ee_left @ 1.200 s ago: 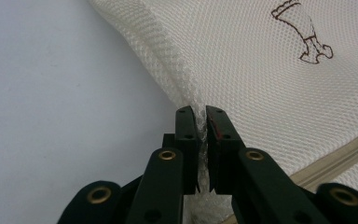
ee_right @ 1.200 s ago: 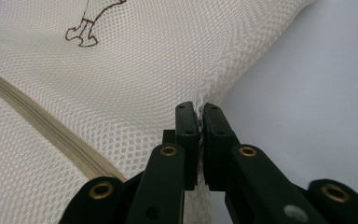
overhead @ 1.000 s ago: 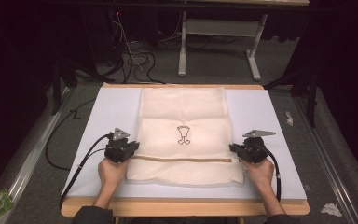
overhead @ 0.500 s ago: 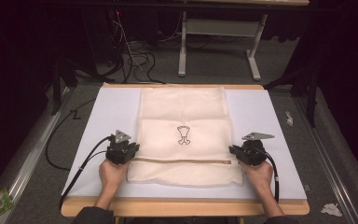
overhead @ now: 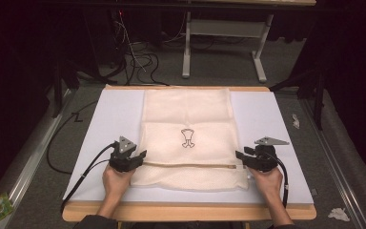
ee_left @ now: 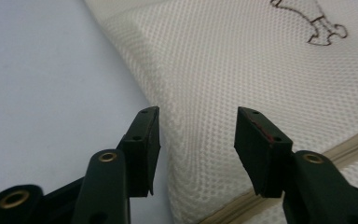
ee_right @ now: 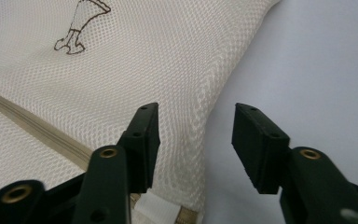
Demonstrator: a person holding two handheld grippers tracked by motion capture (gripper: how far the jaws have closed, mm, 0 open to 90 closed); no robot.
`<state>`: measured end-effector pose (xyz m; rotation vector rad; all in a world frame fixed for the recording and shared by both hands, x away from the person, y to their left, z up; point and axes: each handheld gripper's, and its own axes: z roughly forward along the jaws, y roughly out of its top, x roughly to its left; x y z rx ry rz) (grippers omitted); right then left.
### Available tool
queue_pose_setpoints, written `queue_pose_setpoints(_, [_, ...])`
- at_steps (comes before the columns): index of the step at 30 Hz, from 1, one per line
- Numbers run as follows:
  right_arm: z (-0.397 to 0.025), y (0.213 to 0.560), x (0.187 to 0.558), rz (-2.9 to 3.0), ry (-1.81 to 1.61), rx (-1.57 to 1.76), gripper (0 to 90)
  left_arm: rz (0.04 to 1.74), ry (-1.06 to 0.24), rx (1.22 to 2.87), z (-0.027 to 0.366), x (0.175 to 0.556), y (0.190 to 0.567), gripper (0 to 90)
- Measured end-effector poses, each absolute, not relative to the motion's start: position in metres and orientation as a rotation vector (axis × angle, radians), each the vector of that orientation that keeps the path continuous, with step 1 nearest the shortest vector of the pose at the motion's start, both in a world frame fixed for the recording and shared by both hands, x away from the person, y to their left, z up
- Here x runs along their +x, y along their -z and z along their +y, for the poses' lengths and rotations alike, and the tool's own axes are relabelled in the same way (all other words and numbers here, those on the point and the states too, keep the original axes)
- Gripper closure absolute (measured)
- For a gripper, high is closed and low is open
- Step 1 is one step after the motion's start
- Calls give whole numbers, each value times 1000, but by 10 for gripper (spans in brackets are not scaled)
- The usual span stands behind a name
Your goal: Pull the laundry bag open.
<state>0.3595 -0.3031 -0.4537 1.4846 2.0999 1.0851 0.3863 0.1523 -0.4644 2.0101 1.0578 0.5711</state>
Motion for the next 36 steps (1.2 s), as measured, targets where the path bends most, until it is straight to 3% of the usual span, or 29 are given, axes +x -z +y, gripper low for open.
queue_pose_setpoints(9, [-308,462,355,2099,-1099,1543,391,912,-554,2073,117,371,459,449])
queue_pose_setpoints(22, [-287,474,370,2168,-1070,1570,373,897,-473,2071,85,382,471,430])
queue_pose_setpoints(33, [-286,471,366,2248,-1053,1545,426,933,-442,2108,77,385,484,432])
queue_pose_setpoints(36, [-284,472,366,2239,-1047,1533,535,931,-445,2109,77,385,484,433])
